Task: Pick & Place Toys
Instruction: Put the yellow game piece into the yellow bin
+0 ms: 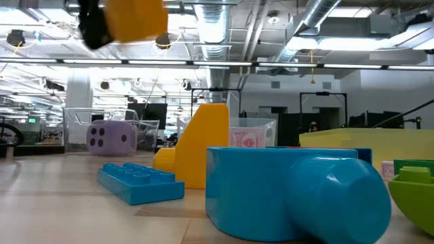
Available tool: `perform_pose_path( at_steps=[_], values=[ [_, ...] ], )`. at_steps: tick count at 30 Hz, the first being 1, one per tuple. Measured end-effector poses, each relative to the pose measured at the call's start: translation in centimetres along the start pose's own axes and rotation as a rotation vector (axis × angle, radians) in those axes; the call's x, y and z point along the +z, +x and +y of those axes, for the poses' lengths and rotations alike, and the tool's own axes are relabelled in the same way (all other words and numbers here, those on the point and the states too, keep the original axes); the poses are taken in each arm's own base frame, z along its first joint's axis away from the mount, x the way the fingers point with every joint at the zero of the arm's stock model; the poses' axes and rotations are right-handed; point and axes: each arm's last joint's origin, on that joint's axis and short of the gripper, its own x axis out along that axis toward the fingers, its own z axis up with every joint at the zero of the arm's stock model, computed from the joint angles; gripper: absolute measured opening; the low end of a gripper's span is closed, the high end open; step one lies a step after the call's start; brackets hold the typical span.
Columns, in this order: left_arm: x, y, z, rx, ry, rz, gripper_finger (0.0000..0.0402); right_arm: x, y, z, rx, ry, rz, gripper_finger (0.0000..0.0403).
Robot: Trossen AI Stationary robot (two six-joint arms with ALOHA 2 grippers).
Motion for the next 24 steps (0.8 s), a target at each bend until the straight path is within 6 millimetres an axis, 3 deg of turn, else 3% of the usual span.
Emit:
perform_pose_path(
  at_steps=[8,15,24],
  values=[
    [1.1,-0.8,-1.0,-0.136,0.034,-0.079,0.0262,0.4,2.8,0.4,-0.049,-0.09,-0.054,0.0201],
    [0.7,0.7,-1.6,-0.196,0.067,-0.055,0.0261,0.5,4.6,-1.4,-0.06,-0.032,-0.102,0.0227],
    [0.7,3.1,-2.6,-0.334,0.114,-0.086,0.0261,0.5,5.8,-3.4,0.069,-0.007,-0.214,0.0245]
  ],
)
